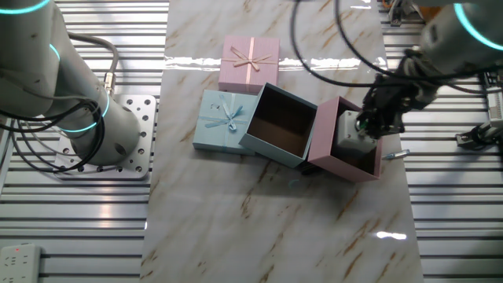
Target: Move an object from one box to another
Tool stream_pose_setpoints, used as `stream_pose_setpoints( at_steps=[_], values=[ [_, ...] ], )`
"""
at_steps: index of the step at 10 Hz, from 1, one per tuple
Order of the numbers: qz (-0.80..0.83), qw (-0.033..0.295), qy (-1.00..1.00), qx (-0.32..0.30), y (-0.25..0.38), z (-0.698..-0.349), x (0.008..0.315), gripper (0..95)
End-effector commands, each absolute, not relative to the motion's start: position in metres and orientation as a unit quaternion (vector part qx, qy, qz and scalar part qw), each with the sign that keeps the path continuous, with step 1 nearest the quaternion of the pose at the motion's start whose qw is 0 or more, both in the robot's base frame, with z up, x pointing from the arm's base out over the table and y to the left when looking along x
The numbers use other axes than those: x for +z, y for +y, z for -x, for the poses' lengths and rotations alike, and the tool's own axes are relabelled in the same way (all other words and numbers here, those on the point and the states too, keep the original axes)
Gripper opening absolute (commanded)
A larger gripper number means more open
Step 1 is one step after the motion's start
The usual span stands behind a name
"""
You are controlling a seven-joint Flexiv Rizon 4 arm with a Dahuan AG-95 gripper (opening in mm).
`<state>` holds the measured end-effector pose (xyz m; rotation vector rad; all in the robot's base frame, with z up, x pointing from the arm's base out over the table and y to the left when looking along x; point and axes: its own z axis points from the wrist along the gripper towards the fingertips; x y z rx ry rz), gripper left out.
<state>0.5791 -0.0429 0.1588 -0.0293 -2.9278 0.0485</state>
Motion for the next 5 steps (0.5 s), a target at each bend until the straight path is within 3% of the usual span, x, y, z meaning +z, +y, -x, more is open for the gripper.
stream_pose_setpoints(
  at_steps=[1, 5],
  values=[
    [0.008, 0.109, -0.994, 0.018, -0.0441, -0.5818, 0.1598, 0.0],
    [0.009, 0.106, -0.994, 0.018, -0.0447, -0.5812, 0.1601, 0.0]
  ],
)
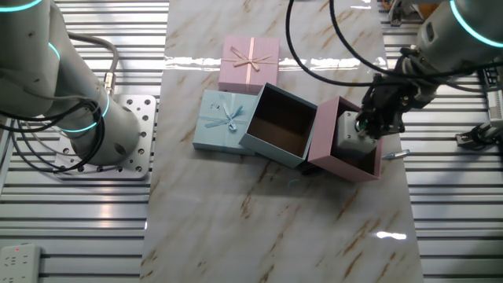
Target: Move an object from one box to another
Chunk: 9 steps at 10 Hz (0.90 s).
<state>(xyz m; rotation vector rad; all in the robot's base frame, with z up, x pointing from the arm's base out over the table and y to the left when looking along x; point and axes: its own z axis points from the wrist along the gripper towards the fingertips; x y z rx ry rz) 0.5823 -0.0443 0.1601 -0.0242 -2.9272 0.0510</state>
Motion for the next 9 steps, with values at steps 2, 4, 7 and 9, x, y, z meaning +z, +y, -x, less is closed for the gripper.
stream_pose_setpoints(
  at_steps=[2, 4, 7, 9],
  values=[
    [0.013, 0.107, -0.994, 0.017, -0.0446, -0.5813, 0.16, 0.0],
    [0.006, 0.109, -0.994, 0.019, -0.0446, -0.5813, 0.16, 0.0],
    [-0.035, 0.112, -0.993, 0.011, -0.0446, -0.5813, 0.16, 0.0],
    [-0.061, 0.096, -0.994, 0.008, -0.0446, -0.5813, 0.16, 0.0]
  ],
)
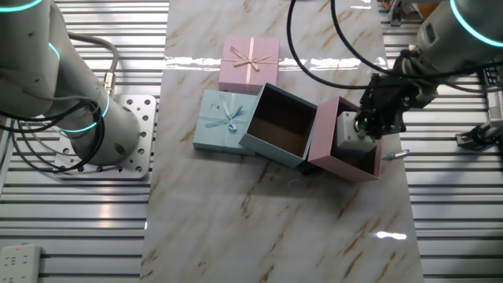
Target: Move an object from one box to another
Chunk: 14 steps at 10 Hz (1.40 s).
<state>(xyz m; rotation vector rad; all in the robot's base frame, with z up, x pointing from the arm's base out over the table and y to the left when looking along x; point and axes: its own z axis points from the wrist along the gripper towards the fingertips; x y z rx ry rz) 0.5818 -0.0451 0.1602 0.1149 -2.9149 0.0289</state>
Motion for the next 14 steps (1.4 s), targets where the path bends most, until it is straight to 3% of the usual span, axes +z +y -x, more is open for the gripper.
stream_pose_setpoints(
  at_steps=[1, 5, 14],
  values=[
    [-0.069, 0.081, -0.994, 0.008, -0.0446, -0.5813, 0.16, 0.0],
    [-0.068, 0.047, -0.996, 0.013, -0.0446, -0.5813, 0.16, 0.0],
    [-0.026, 0.044, -0.999, 0.006, -0.0422, -0.5837, 0.1686, 0.0]
  ],
)
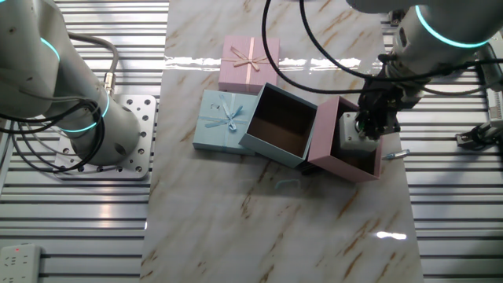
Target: Move an object from one box to another
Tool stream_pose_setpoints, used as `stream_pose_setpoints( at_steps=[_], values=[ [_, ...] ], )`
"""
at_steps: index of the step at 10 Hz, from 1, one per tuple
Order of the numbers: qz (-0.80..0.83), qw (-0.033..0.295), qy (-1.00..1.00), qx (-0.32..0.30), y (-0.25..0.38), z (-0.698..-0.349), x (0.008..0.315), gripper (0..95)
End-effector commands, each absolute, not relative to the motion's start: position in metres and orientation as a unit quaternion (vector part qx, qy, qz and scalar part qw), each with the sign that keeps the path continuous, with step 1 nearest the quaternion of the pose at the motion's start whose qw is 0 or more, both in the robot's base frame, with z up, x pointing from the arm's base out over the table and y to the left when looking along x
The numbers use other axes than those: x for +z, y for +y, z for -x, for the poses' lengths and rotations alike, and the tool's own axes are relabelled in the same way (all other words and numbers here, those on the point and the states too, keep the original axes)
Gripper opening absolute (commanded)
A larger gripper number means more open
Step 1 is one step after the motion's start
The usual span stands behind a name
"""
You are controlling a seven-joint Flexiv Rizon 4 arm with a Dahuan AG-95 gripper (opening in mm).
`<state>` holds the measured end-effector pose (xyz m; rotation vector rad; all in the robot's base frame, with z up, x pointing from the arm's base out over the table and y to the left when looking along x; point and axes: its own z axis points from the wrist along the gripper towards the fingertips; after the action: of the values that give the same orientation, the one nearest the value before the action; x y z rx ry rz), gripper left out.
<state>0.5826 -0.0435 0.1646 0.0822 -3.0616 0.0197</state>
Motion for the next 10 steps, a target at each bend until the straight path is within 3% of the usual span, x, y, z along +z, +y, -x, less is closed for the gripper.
stream_pose_setpoints(
  at_steps=[1, 10],
  values=[
    [-0.022, 0.045, -0.999, 0.004, -0.04, -0.585, 0.175, 0.0],
    [-0.026, 0.042, -0.999, 0.011, -0.026, -0.565, 0.208, 0.0]
  ],
)
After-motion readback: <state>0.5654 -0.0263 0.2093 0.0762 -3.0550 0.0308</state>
